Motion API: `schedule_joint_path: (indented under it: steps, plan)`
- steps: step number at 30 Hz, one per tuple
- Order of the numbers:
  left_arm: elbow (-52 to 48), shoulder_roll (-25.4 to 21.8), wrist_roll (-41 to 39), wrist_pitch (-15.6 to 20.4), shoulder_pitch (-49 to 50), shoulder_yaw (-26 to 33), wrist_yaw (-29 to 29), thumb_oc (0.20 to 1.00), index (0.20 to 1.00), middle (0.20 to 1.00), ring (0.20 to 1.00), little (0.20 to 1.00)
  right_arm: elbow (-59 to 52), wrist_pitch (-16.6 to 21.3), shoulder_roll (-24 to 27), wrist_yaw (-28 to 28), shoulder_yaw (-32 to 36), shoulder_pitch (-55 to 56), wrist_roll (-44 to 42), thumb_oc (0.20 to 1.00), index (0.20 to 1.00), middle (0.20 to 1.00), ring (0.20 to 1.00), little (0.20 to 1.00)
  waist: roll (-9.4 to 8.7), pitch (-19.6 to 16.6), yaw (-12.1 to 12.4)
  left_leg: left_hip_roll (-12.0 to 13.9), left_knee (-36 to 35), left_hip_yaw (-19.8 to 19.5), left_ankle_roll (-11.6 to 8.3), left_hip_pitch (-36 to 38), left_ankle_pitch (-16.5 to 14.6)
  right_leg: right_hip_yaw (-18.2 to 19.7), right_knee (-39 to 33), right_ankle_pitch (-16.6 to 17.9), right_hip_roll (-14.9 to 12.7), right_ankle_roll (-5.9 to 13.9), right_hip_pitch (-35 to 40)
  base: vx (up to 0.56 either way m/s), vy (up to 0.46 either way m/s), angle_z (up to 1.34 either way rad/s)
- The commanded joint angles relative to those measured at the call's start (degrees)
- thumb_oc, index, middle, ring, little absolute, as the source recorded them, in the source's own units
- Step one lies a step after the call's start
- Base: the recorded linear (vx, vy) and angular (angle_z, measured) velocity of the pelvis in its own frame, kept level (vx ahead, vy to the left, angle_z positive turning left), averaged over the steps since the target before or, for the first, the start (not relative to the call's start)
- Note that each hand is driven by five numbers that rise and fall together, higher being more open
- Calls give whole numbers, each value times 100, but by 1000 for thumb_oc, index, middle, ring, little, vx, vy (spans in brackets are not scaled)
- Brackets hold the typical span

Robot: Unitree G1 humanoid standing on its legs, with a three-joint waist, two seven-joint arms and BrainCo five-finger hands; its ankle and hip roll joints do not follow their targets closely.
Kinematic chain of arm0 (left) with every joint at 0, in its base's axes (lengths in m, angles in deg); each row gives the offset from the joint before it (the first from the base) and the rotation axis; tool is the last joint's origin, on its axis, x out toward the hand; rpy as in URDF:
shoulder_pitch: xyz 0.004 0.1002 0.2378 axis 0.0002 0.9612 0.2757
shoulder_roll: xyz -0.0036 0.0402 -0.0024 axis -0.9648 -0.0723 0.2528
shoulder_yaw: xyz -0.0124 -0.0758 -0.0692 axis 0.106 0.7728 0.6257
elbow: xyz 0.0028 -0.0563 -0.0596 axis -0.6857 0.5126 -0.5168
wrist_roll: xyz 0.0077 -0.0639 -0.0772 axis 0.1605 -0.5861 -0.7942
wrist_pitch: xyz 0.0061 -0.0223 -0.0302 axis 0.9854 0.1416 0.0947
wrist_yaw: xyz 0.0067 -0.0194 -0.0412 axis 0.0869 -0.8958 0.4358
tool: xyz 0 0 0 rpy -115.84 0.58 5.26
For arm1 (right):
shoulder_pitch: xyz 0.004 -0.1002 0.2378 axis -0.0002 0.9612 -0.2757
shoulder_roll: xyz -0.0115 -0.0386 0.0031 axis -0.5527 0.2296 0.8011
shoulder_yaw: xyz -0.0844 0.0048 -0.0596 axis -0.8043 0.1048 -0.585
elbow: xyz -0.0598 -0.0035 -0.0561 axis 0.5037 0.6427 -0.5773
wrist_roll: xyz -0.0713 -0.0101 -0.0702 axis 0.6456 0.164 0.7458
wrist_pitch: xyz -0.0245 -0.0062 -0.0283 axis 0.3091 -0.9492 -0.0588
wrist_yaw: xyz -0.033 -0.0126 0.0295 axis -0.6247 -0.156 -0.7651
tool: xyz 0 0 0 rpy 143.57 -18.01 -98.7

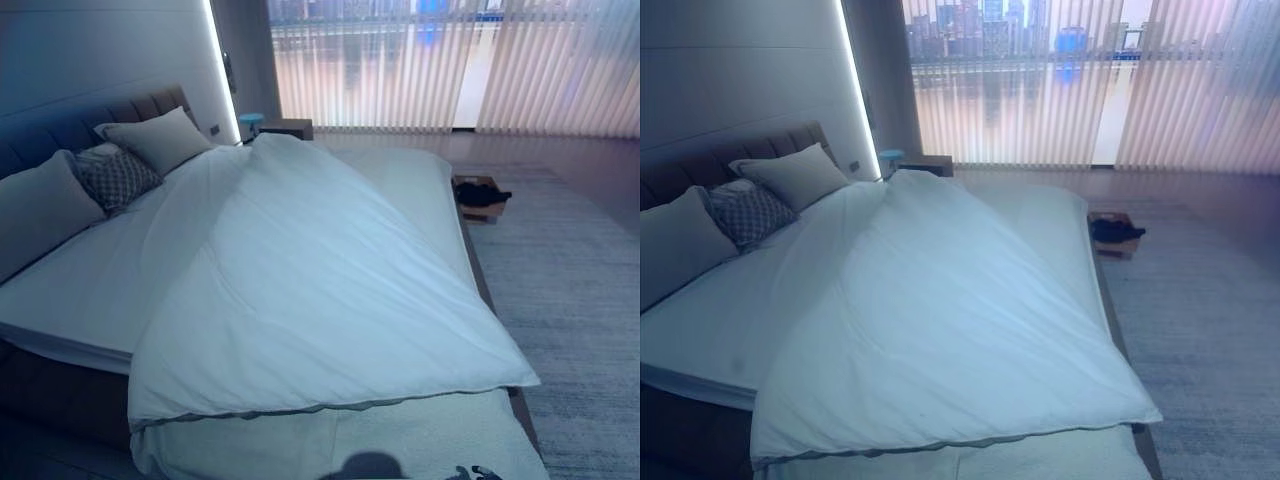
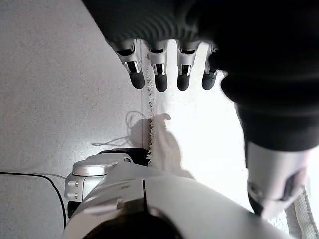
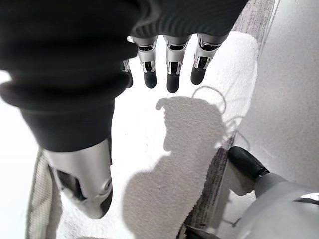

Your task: Make the bed

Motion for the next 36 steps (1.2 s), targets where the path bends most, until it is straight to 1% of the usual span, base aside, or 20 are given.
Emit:
schedule_joint_path:
  steps: [1,4,5,6,8,9,10,12,14,17,18,19,20,21,24,26,32,33,34,36]
  plan:
    - [224,-35,266,191,-494,-63,-21,1000,1000,1000,1000,1000,26,98,-135,-36,-161,-352,87,1000,1000,1000,1000,1000,-360,157,234,-137,218,-305,147,-57,-442,108,169,287,-365,303,-187,0,0,0]
    - [268,-16,177,170,-482,-28,0,1000,1000,1000,1000,1000,14,112,-148,-48,-144,-361,60,1000,1000,1000,1000,1000,-366,185,227,-145,239,-324,152,-89,-437,112,203,268,-357,298,-209,0,0,0]
    - [329,1,62,151,-499,39,-31,1000,1000,1000,1000,1000,21,126,-161,-68,19,-369,-192,1000,1000,1000,1000,1000,-357,202,188,-143,261,-318,158,-108,-436,141,244,250,-353,296,-243,0,0,0]
    - [330,2,61,151,-500,39,-31,1000,1000,1000,1000,1000,21,126,-161,-68,19,-370,-194,1000,1000,1000,1000,1000,-357,202,189,-142,263,-317,158,-109,-437,143,246,249,-354,296,-245,0,0,0]
    - [125,24,-416,159,-522,171,-164,1000,1000,1000,1000,1000,-190,231,-187,-130,341,-462,-867,1000,1000,1000,1000,1000,-341,299,119,-137,330,-275,175,-181,-442,236,367,231,-352,286,-390,-71,12,-1]
    - [-337,22,-939,296,-597,162,-192,1000,1000,1000,1000,1000,-579,366,-222,-137,299,-643,-1215,1000,1000,1000,1000,1000,-328,564,85,-133,461,-252,188,-390,-427,306,501,236,-352,267,-643,-141,14,-2]
    - [-341,19,-942,292,-598,162,-190,1000,1000,1000,1000,1000,-582,363,-222,-137,299,-645,-1216,1000,1000,1000,1000,1000,-330,560,88,-135,473,-247,188,-403,-432,312,514,232,-355,266,-659,-240,1,-5]
    - [-1073,-22,-1371,366,-688,25,-207,1000,1000,1000,1000,1000,-1111,475,-186,-180,152,-864,-1495,1000,1000,1000,1000,1000,-323,935,70,-165,711,-211,210,-740,-422,406,681,267,-371,251,-1007,-232,11,-9]
    - [-2212,-137,-1775,462,-621,-253,-124,1000,1000,1000,1000,1000,-1691,530,-65,-214,64,-1023,-1628,1000,1000,1000,1000,1000,-277,1268,47,-209,871,-187,241,-992,-412,451,834,311,-406,247,-1300,-218,62,-19]
    - [-3537,-382,-2182,489,-654,-582,-135,1000,1000,1000,1000,1000,-2567,544,110,-296,-71,-1249,-1754,1000,1000,1000,1000,1000,-245,1713,-17,-259,1074,-149,269,-1388,-391,573,1058,359,-468,246,-1741,-204,74,-25]
    - [-4115,-468,-2468,470,-707,-692,-97,1000,1000,1000,1000,1000,-3072,549,185,-336,-92,-1304,-1839,1000,1000,1000,1000,1000,-238,1903,-50,-256,1162,-131,270,-1598,-361,574,1145,349,-505,234,-1931,-153,47,-17]
    - [-4122,-472,-2471,465,-704,-693,-97,1000,1000,1000,1000,1000,-3079,544,184,-338,-90,-1300,-1838,1000,1000,1000,1000,1000,-240,1897,-50,-257,1169,-131,270,-1609,-363,575,1153,346,-507,234,-1942,-127,47,-11]
    - [-4431,-512,-2604,481,-738,-743,-121,1000,1000,1000,1000,1000,-3404,560,211,-394,-83,-1324,-1883,1000,1000,1000,1000,1000,-237,2004,-70,-267,1220,-124,274,-1726,-353,589,1226,343,-540,228,-2076,-138,25,-5]
    - [-4894,-567,-2961,483,-823,-855,-167,1000,1000,1000,1000,1000,-3977,654,231,-527,-36,-1361,-2066,1000,1000,1000,1000,1000,-242,2210,-105,-241,1383,-93,264,-1992,-364,625,1400,310,-592,211,-2351,-137,24,-4]
    - [-4906,-538,-3028,457,-979,-931,-245,1000,1000,1000,1000,1000,-4083,715,172,-667,-6,-1450,-2172,1000,1000,1000,1000,1000,-256,2288,-124,-241,1505,-77,253,-2180,-368,663,1524,279,-623,196,-2534,-73,22,1]
    - [-5075,-524,-3163,489,-1152,-1053,-321,1000,1000,1000,1000,1000,-4427,799,114,-777,18,-1557,-2312,1000,1000,1000,1000,1000,-292,2419,-152,-241,1649,-51,260,-2386,-406,694,1661,269,-659,189,-2760,-75,9,-5]
    - [-5406,-451,-3297,496,-1821,-1307,-714,1000,1000,1000,1000,1000,-4818,1031,-121,-1102,9,-2127,-3016,1000,1000,1000,1000,1000,-377,2773,-217,-298,2168,6,276,-3309,-444,828,2086,277,-741,151,-3664,-109,1,-5]
    - [-5745,-481,-3303,506,-1949,-1315,-825,1000,1000,1000,1000,1000,-4937,1100,-150,-1157,38,-2293,-3289,1000,1000,1000,1000,1000,-400,2864,-221,-326,2289,21,290,-3586,-452,843,2203,291,-757,147,-3952,-88,-14,-1]
    - [-5747,-482,-3303,504,-1950,-1315,-826,1000,1000,1000,1000,1000,-4936,1101,-150,-1157,39,-2294,-3289,1000,1000,1000,1000,1000,-402,2857,-219,-327,2295,24,291,-3598,-454,846,2209,289,-758,147,-3965,-85,-6,-2]
    - [-5960,-464,-3340,498,-2106,-1382,-915,1000,1000,1000,1000,1000,-4957,1175,-223,-1248,58,-2526,-3566,1000,1000,1000,1000,1000,-419,2899,-212,-348,2459,49,302,-3972,-462,877,2349,311,-785,141,-4359,-70,-2,0]
